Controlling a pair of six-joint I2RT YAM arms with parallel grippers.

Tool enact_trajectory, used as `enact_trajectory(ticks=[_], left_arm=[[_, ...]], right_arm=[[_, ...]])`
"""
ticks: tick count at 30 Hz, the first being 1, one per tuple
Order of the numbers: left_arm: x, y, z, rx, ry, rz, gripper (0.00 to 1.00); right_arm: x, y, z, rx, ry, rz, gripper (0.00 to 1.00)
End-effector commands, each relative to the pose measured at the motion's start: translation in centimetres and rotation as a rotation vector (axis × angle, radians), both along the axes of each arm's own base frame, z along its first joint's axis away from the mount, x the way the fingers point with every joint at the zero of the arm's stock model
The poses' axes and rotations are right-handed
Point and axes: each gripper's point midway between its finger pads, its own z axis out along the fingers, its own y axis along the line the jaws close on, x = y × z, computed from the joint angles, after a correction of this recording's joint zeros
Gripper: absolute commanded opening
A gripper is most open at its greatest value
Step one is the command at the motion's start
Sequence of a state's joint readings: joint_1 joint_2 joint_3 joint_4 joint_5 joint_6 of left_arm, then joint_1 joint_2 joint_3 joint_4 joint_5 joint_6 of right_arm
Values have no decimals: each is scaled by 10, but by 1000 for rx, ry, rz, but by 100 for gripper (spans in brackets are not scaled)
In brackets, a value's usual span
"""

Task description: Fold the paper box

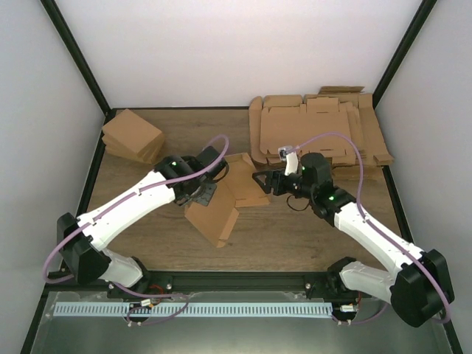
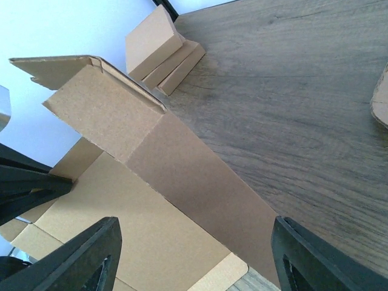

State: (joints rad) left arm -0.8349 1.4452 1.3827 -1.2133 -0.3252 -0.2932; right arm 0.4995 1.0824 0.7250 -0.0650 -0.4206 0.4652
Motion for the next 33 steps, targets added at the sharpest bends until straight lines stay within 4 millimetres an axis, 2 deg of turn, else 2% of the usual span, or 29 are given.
enact_trajectory(ticks=[1, 6, 11, 17, 33], left_arm=[[2, -1, 14, 23, -33, -10, 6], [3, -4, 36, -25, -71, -10, 6], [2, 5, 39, 18, -74, 4, 6], [2, 7, 44, 21, -85, 10, 6], [2, -6, 42, 6, -77, -28, 7]], right_arm=[[8, 5, 36, 54, -65, 4, 70], [9, 5, 57, 85, -101, -5, 68], [6, 0, 72, 130, -122, -28, 66], [17, -12, 58, 122, -66, -128, 59], [26, 13, 30, 114, 7, -17, 49]])
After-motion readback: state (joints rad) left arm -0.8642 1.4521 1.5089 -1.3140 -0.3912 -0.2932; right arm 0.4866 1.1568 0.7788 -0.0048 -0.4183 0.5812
